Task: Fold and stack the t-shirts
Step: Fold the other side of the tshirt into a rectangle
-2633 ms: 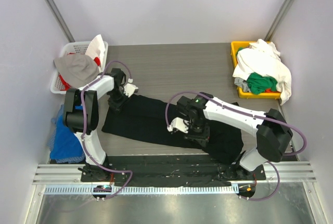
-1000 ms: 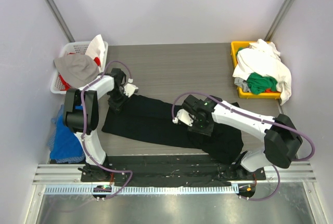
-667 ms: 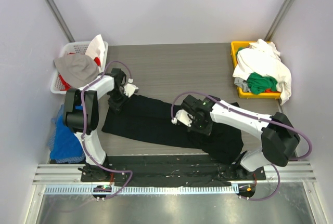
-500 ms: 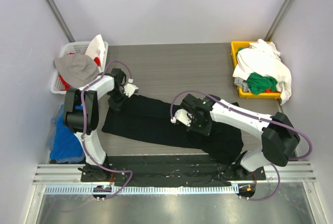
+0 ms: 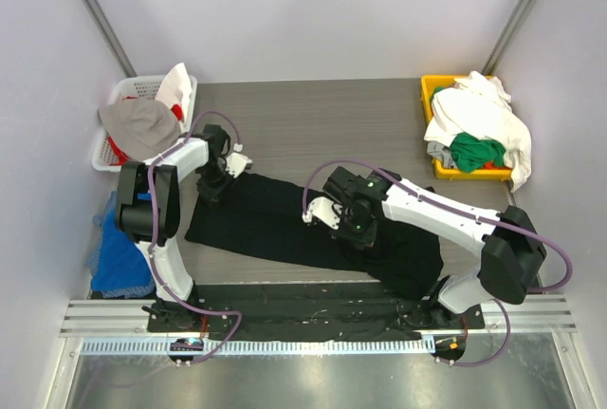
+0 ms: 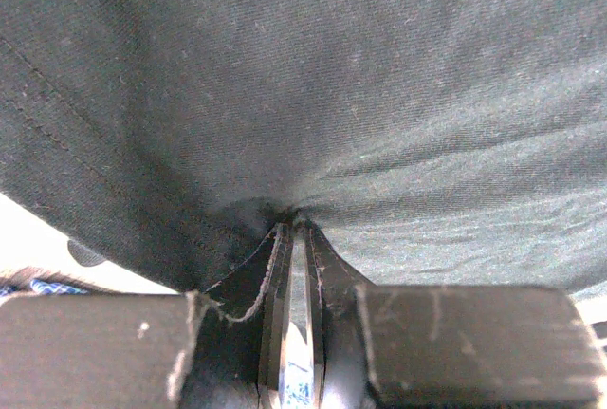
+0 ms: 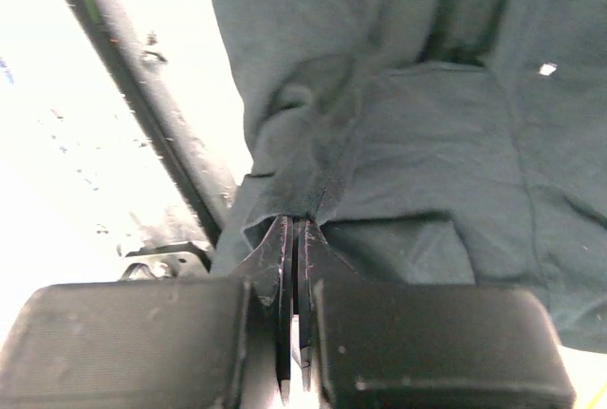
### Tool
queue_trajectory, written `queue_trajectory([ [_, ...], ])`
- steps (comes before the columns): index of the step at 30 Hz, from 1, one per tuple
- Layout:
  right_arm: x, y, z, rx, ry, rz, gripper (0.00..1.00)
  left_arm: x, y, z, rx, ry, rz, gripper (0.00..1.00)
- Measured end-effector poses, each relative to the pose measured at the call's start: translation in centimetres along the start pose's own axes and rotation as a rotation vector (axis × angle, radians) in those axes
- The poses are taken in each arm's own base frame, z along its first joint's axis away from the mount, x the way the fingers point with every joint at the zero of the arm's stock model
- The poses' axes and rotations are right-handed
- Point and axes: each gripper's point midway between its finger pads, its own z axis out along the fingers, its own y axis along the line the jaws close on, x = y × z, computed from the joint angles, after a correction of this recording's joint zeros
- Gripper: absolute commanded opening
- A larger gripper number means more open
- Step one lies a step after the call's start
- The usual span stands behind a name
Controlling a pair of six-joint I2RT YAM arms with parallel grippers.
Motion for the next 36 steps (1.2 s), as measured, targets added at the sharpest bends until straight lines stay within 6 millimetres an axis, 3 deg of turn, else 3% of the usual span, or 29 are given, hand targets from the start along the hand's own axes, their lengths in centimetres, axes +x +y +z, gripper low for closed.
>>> queue_trajectory([
  [7, -0.4, 1.7, 0.5, -0.066, -0.009, -0.027, 0.01, 0.2, 0.4, 0.0, -0.021, 0.013, 0.0, 0.14],
  [13, 0.1, 3.7, 1.9, -0.133, 0.031, -0.065, 0.23, 0.2, 0.5, 0.0, -0.025, 0.02, -0.002, 0.14],
  [20, 0.3, 5.1, 2.5, -0.164, 0.061, -0.109, 0.26, 0.2, 0.6, 0.0, -0.029, 0.03, -0.003, 0.14],
  [26, 0.6, 4.1, 2.2, -0.101, 0.077, -0.117, 0.28, 0.3, 0.7, 0.1, -0.027, 0.036, -0.004, 0.14],
  [36, 1.0, 0.8, -0.2, 0.115, 0.064, -0.116, 0.32, 0.2, 0.7, 0.0, -0.025, 0.041, -0.006, 0.13],
])
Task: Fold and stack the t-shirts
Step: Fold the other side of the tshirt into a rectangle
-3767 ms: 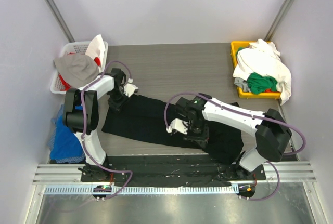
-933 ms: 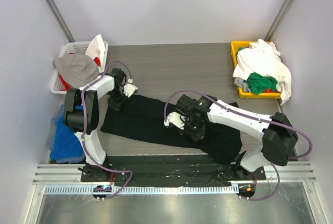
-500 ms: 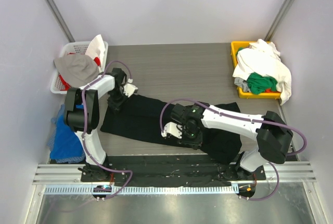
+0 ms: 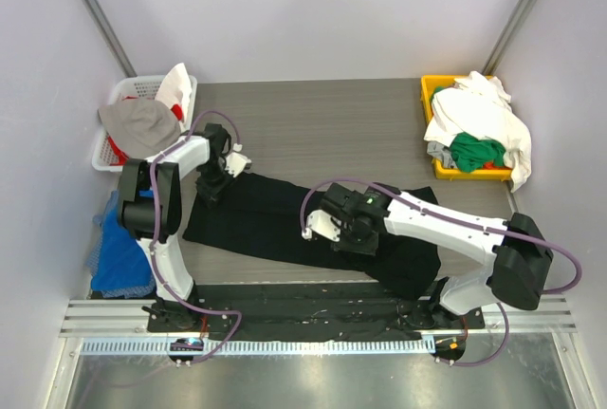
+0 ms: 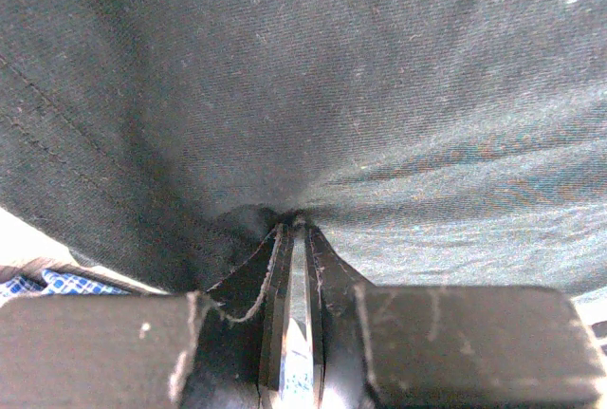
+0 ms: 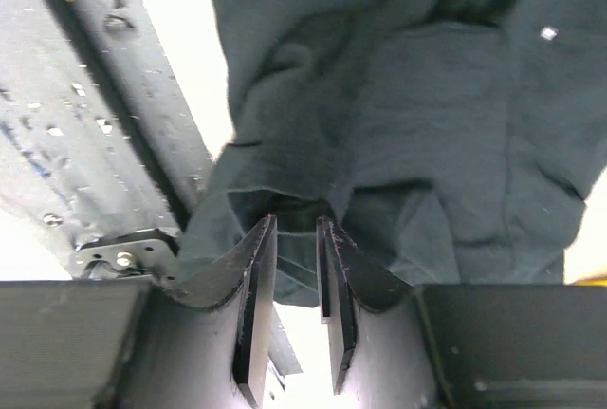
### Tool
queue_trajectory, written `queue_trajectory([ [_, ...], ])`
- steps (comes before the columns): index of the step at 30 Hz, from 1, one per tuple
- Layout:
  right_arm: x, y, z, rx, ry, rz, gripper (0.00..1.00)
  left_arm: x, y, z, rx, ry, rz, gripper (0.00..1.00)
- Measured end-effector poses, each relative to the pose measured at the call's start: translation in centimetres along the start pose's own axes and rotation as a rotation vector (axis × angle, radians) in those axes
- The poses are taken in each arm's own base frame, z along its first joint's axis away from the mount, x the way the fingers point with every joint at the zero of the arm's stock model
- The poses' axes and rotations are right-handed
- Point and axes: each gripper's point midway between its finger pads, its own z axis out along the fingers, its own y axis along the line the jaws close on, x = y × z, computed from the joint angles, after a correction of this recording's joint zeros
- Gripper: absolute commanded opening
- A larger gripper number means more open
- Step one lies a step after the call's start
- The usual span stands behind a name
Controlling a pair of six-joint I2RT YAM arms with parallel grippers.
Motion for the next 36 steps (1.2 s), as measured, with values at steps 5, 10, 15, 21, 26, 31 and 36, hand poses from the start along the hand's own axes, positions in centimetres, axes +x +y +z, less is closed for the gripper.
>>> queue_trajectory([
  [5, 0.1, -0.9, -0.7, 0.041, -0.016, 0.015, 0.32, 0.0, 0.0, 0.0, 0.002, 0.002, 0.0, 0.13],
  [10, -0.4, -1.2, -1.4, 0.047, -0.049, 0.026, 0.33, -0.1, -0.2, -0.1, 0.015, -0.003, 0.002, 0.15],
  [15, -0.8, -1.7, -2.2, 0.064, -0.089, 0.042, 0.36, -0.5, -0.9, -0.4, 0.072, -0.037, 0.013, 0.31],
  [21, -0.6, -4.7, -3.3, 0.202, -0.13, 0.116, 0.41, -2.6, -2.3, -3.3, 0.132, -0.19, 0.032, 0.41],
  [26, 0.2, -6.9, -4.2, 0.296, -0.151, 0.191, 0.48, -4.7, -2.2, -7.7, 0.108, -0.336, 0.05, 0.43],
  [31, 1.6, -9.4, -4.7, 0.392, -0.161, 0.286, 0.55, -5.7, -2.9, -10.2, 0.139, -0.405, 0.063, 0.58],
  [36, 3.6, -11.5, -4.5, 0.469, -0.14, 0.375, 0.59, -6.0, -6.1, -11.2, 0.291, -0.432, 0.084, 0.87],
])
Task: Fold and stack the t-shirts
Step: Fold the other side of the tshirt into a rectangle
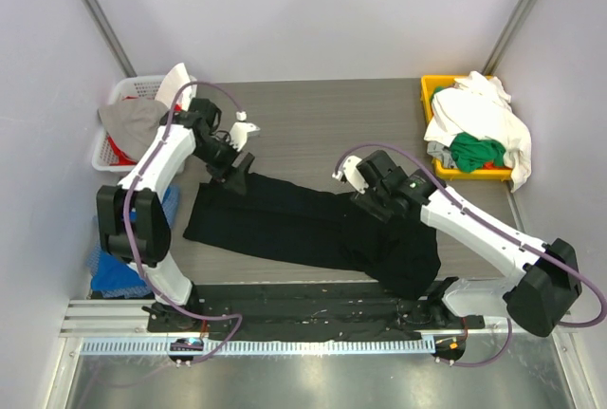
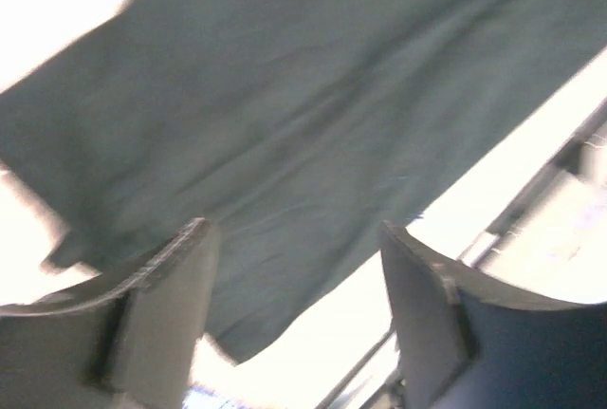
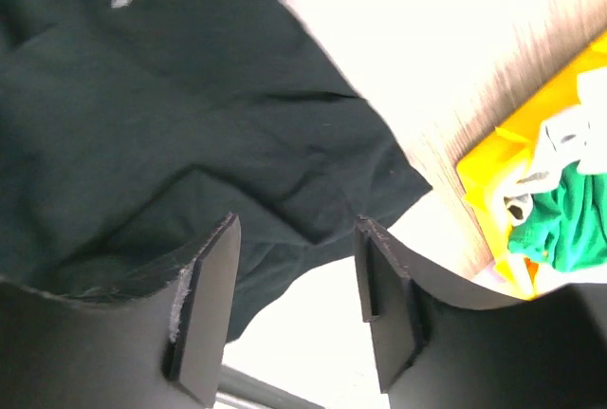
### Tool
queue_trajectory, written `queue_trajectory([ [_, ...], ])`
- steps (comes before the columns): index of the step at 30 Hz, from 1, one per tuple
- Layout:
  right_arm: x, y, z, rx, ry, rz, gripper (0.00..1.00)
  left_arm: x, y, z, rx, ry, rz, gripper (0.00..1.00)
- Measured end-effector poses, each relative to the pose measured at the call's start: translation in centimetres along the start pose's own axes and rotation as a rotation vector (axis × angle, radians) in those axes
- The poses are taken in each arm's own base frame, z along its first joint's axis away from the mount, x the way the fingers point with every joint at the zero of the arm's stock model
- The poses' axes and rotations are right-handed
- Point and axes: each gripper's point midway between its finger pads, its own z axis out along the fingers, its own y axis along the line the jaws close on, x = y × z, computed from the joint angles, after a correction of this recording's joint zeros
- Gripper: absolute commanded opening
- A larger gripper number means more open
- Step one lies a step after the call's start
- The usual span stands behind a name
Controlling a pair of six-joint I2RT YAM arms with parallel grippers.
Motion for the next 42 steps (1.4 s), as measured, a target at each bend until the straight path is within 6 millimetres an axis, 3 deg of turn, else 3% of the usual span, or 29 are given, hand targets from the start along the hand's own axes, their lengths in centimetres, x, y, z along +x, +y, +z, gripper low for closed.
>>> queue_trajectory([
  [3, 0.9, -0.9, 0.9, 0.037, 0.014, 0.042, 0.6, -1.2, -3.4, 0.7, 0.124, -0.008, 0.025, 1.0],
  [11, 1.8, 0.1, 1.6, -0.027, 0.028, 0.074, 0.6, -6.4, -12.8, 4.2, 0.327, 0.02, 0.174, 1.0],
  [17, 2.6, 0.9, 1.5, -0.078, 0.058, 0.052, 0.59, -7.9, -16.9, 7.0, 0.386, 0.041, 0.158, 1.0],
  [20, 3.4, 1.2, 2.3, -0.091, 0.089, 0.039, 0.59, -8.2, -16.3, 8.3, 0.348, 0.046, 0.141, 1.0],
  [27, 6.2, 2.8, 5.6, -0.177, 0.206, -0.008, 0.58, -7.6, -12.7, 10.0, 0.182, 0.058, 0.137, 1.0],
  [35, 7.0, 3.7, 10.0, -0.267, 0.252, -0.027, 0.57, -7.6, -9.4, 10.4, 0.055, 0.053, 0.128, 1.0],
  [42, 6.1, 1.9, 11.8, -0.292, 0.277, -0.023, 0.55, -7.5, -4.8, 9.4, -0.045, 0.026, 0.051, 1.0],
])
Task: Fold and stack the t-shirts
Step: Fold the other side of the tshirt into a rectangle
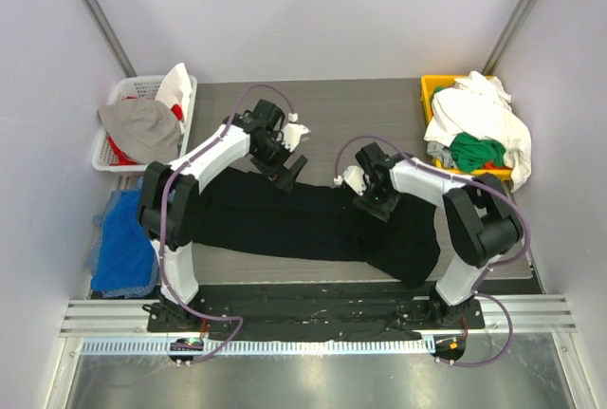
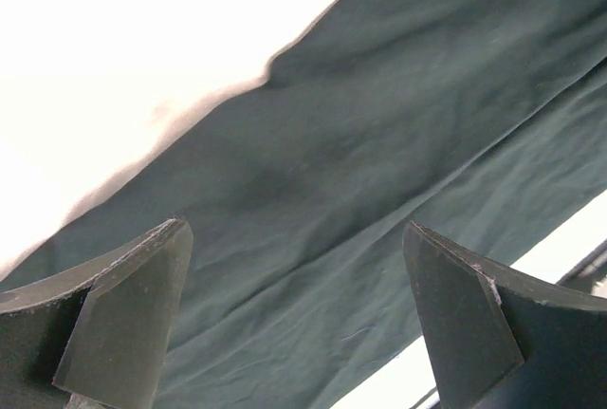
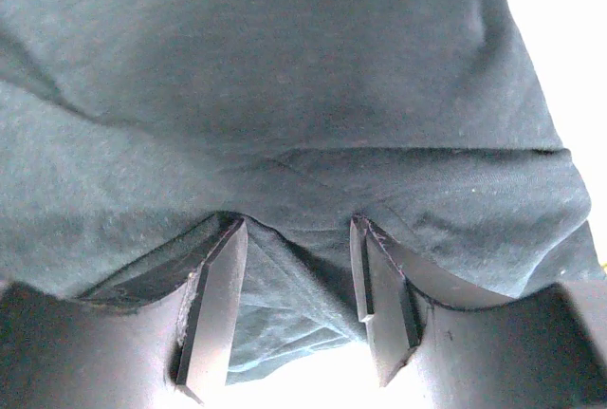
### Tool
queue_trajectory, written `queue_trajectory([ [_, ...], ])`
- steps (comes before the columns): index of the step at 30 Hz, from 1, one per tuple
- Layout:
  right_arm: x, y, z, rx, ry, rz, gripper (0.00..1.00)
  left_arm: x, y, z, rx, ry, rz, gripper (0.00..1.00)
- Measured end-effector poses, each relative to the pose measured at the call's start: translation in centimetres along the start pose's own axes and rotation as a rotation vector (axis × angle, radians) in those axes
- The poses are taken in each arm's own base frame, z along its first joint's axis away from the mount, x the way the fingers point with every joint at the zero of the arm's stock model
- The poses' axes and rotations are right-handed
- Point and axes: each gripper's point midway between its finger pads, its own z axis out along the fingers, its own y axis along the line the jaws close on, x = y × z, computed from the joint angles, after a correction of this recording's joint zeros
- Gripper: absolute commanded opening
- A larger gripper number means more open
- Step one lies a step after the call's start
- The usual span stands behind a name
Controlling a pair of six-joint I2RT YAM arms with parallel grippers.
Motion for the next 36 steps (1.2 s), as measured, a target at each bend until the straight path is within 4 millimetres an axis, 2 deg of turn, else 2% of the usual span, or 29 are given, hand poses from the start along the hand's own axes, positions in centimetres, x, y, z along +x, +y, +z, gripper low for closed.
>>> queue_trajectory([
  [5, -2.2, -3.7, 0.6, 0.029, -0.011, 0.036, 0.55, 0.3, 2.1, -0.5, -0.052, -0.004, -0.03, 1.0],
  [10, -4.6, -7.9, 1.1, 0.104, -0.05, 0.069, 0.55, 0.1, 2.0, -0.6, -0.056, -0.007, -0.026, 1.0],
  [14, -6.2, -10.7, 1.2, 0.18, -0.11, 0.098, 0.55, -1.9, 1.9, -1.0, -0.04, -0.043, -0.037, 1.0],
  [18, -6.4, -11.1, 1.0, 0.197, -0.133, 0.11, 0.56, -4.9, 1.5, -1.3, 0.006, -0.107, -0.046, 1.0],
  [23, -5.2, -10.2, -0.3, 0.196, -0.136, 0.121, 0.59, -7.3, 0.1, -1.0, 0.086, -0.148, -0.05, 1.0],
  [26, -4.8, -10.0, -2.5, 0.222, -0.162, 0.145, 0.6, -8.2, -1.3, 0.6, 0.134, -0.142, -0.039, 1.0],
  [31, -4.8, -11.0, -6.8, 0.313, -0.248, 0.196, 0.6, -7.9, -4.4, 4.1, 0.192, -0.077, -0.022, 1.0],
  [33, -4.4, -11.1, -8.0, 0.35, -0.269, 0.218, 0.6, -7.8, -5.5, 5.3, 0.197, -0.058, -0.019, 1.0],
  [36, -3.4, -11.1, -8.5, 0.38, -0.271, 0.243, 0.6, -8.2, -6.6, 6.5, 0.181, -0.051, -0.013, 1.0],
])
